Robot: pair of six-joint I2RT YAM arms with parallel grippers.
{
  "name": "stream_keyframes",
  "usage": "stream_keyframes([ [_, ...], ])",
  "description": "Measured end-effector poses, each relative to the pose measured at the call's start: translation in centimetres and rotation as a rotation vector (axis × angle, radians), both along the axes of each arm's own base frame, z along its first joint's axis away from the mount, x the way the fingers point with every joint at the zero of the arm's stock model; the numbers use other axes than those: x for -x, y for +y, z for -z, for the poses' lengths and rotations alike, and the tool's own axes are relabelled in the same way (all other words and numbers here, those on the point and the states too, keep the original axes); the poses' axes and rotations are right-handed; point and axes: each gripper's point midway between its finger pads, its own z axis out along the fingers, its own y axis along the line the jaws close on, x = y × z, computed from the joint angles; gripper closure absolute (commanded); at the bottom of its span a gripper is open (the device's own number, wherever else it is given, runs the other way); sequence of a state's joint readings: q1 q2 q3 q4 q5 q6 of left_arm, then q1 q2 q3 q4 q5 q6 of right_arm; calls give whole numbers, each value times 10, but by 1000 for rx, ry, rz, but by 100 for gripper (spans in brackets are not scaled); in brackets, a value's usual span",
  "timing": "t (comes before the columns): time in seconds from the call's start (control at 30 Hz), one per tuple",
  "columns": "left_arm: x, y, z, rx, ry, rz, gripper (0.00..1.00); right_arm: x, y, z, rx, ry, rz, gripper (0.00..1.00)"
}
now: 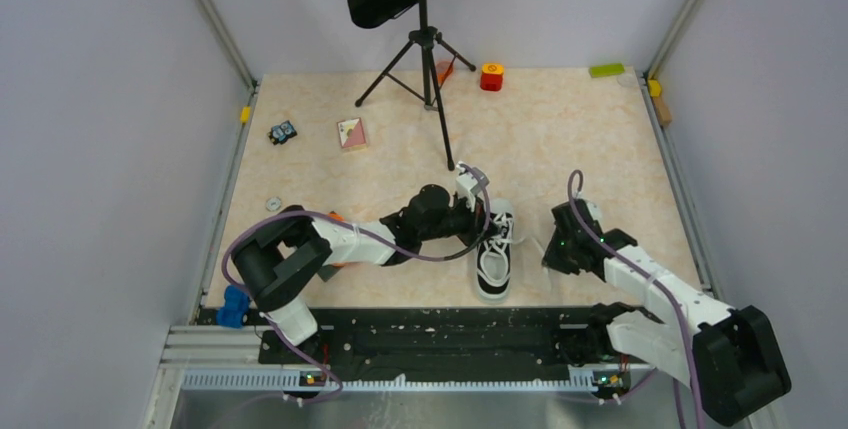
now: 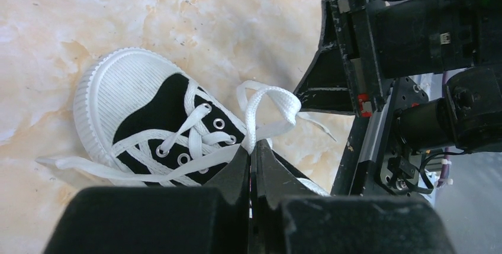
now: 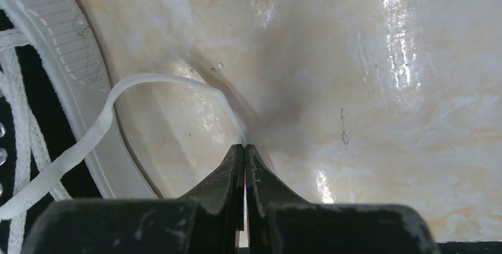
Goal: Tie the shoes
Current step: Wrap the shoelace around the shoelace.
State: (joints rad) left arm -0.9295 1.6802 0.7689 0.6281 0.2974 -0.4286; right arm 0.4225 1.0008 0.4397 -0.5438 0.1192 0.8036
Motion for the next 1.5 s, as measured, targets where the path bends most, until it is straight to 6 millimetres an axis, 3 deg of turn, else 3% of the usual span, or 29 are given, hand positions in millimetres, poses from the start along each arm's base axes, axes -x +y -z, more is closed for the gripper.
stream_keyframes([
  [0.17, -3, 2, 0, 3, 7, -8, 100, -8, 3, -26, -8, -59, -33, 100],
  [0.43, -2, 3, -1, 11, 20, 4, 100, -60, 34, -114, -100, -269, -127, 100],
  [0.7, -1, 3, 0, 13, 23, 7, 100, -97, 86, -149, -232, -301, -293, 100],
  [0.87, 1, 3, 0, 16, 27, 17, 100, -90, 104, -161, -291, -308, -387, 100],
  [1.2, 1, 2, 6, 13, 50, 16, 100, -49, 127, -172, -367, -270, -544, 100],
  [1.5, -4, 3, 7, 24, 70, 1, 100, -14, 125, -180, -397, -227, -612, 100],
])
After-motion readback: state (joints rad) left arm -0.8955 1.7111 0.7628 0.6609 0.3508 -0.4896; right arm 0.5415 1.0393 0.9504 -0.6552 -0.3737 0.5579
